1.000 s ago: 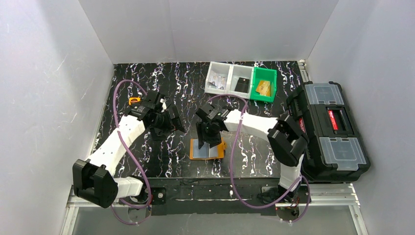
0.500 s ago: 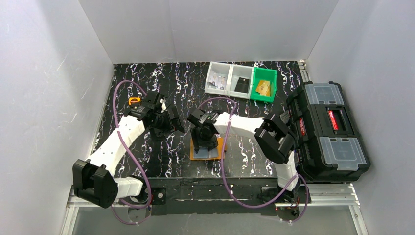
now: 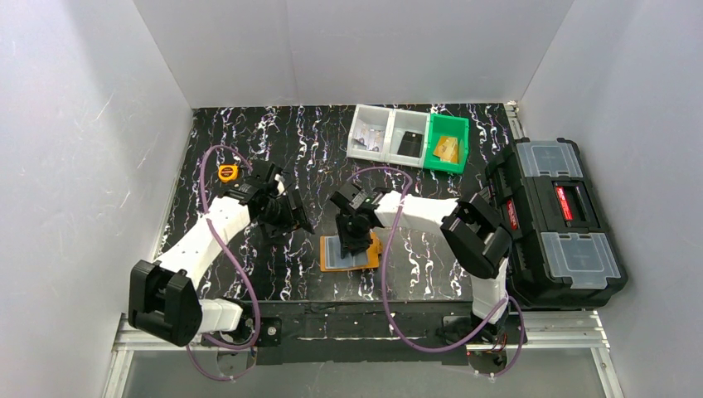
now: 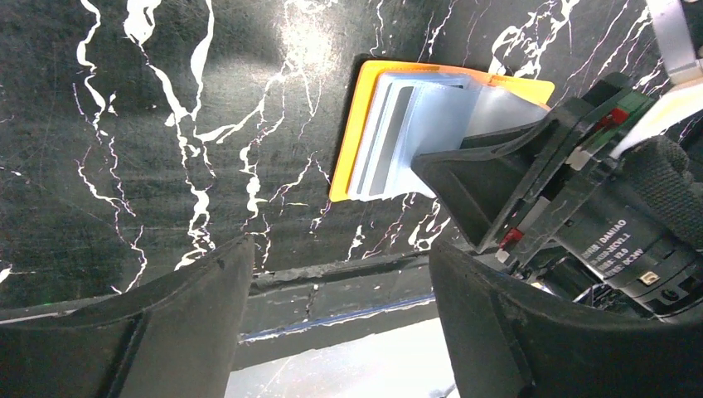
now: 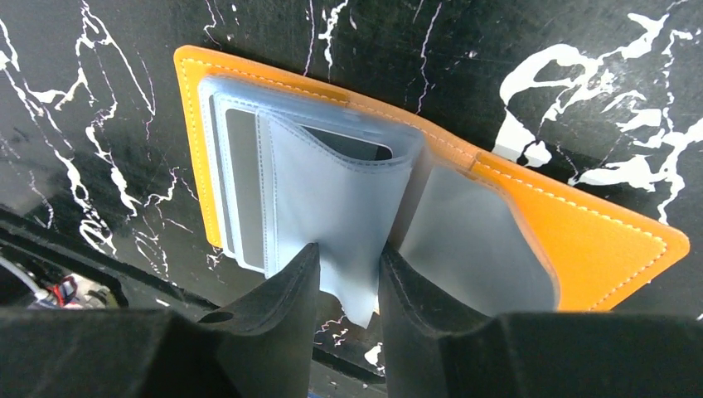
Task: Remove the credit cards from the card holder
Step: Remove the credit card from the card holder.
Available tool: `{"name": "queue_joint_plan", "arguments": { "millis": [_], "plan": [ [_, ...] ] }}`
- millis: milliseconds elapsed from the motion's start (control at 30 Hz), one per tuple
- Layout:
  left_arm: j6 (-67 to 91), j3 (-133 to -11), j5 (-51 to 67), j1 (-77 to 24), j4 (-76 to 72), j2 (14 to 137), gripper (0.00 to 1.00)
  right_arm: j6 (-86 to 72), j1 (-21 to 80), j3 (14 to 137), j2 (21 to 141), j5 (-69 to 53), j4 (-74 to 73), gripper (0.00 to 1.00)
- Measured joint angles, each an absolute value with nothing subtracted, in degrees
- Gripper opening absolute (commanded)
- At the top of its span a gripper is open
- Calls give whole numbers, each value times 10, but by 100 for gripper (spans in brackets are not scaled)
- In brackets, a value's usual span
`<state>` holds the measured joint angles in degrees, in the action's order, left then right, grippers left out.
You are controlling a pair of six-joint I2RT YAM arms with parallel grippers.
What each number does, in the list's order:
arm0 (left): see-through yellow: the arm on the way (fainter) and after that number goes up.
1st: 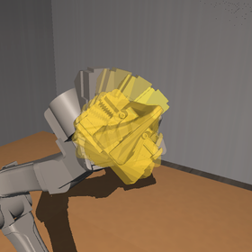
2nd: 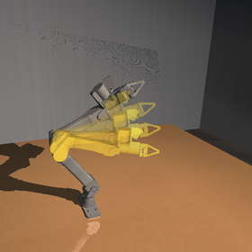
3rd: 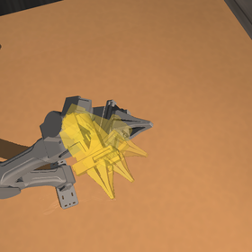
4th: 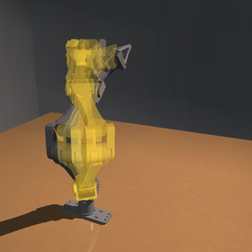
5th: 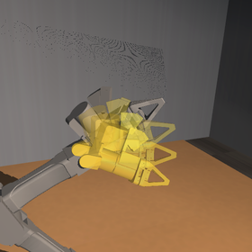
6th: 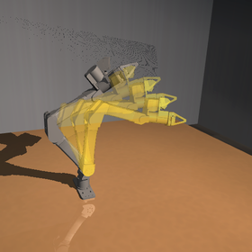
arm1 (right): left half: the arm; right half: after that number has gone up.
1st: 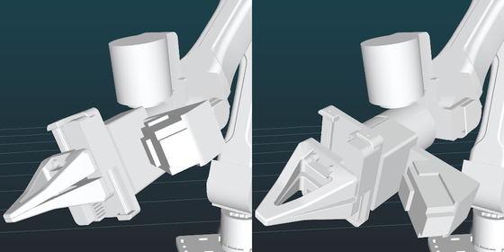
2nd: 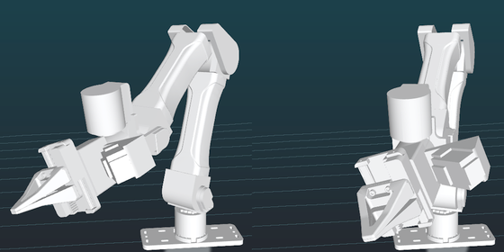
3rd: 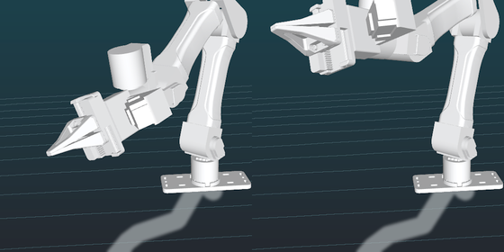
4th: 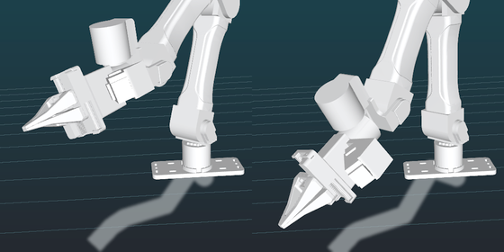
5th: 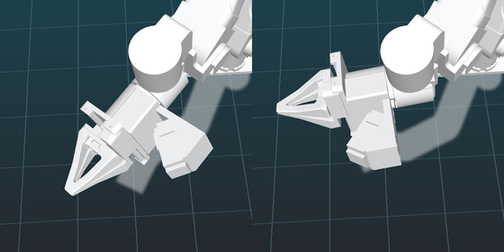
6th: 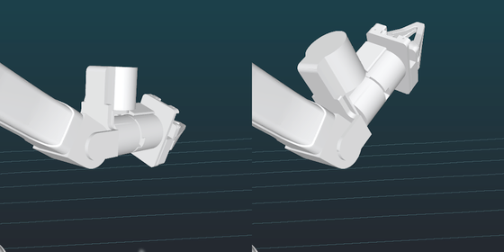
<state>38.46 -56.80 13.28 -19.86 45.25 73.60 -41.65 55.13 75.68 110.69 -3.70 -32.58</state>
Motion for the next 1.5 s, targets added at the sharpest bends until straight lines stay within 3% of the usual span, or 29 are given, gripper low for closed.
{"name": "queue_joint_plan", "arguments": {
  "millis": [233, 467, 900, 1300, 1500],
  "plan": [
    [396, -559, 144, -227, 428, 765, 49, -411, 529, 699, 1081, -86, -257, 12],
    [410, -568, 158, -281, 391, 849, 41, -409, 507, 647, 1072, -157, -180, 6],
    [414, -594, 176, -302, 339, 948, 34, -415, 479, 601, 1068, -236, -105, 5],
    [418, -587, 199, -312, 303, 963, 28, -418, 465, 591, 1070, -262, -88, 4],
    [429, -570, 200, -315, 300, 963, 33, -422, 460, 591, 1073, -275, -85, 4]
  ]
}}
